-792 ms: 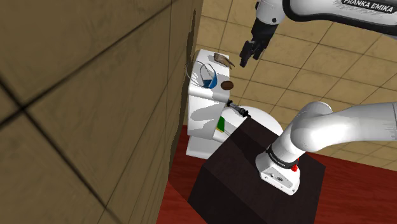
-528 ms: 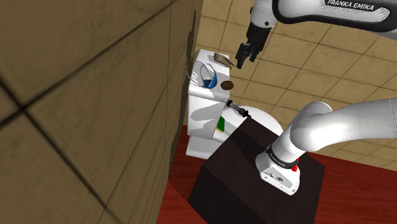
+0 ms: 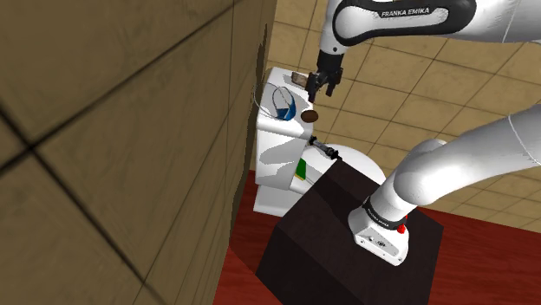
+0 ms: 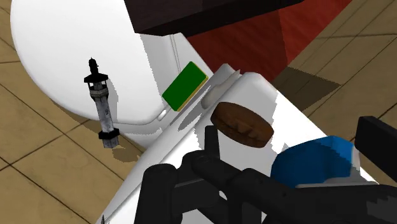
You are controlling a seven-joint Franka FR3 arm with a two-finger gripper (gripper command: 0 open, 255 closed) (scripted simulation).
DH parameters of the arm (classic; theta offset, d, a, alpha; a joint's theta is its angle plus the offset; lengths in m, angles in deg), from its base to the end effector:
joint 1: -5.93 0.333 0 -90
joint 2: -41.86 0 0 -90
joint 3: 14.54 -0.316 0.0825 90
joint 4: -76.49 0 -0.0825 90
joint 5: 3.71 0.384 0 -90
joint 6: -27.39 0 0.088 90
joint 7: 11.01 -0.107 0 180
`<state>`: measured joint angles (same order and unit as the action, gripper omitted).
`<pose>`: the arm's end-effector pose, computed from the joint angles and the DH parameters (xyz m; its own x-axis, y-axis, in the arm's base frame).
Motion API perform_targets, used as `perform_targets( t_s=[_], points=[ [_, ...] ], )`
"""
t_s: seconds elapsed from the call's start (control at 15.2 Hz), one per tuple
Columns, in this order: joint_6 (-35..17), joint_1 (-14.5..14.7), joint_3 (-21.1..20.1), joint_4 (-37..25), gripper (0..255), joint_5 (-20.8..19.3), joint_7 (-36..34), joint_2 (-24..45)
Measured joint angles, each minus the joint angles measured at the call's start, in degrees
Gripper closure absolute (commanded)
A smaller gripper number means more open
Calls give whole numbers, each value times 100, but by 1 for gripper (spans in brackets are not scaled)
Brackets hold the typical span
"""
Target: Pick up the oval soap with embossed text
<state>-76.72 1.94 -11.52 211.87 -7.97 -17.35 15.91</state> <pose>0.3994 -0.0567 0.4884 0.9748 -0.2054 -0.0877 -0.2009 -0.9779 0.0571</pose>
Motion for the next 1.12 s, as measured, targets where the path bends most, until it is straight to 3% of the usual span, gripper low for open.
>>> perform_targets(
  t_s=[0.33,0.86,0.92,1.12],
  points=[
    [-436,-119,239,-170,0,141,63,992],
    [-1034,-140,290,127,0,163,87,1338],
    [-1057,-140,290,139,255,163,86,1348],
    [-1081,-139,288,152,255,165,84,1349]
  ],
)
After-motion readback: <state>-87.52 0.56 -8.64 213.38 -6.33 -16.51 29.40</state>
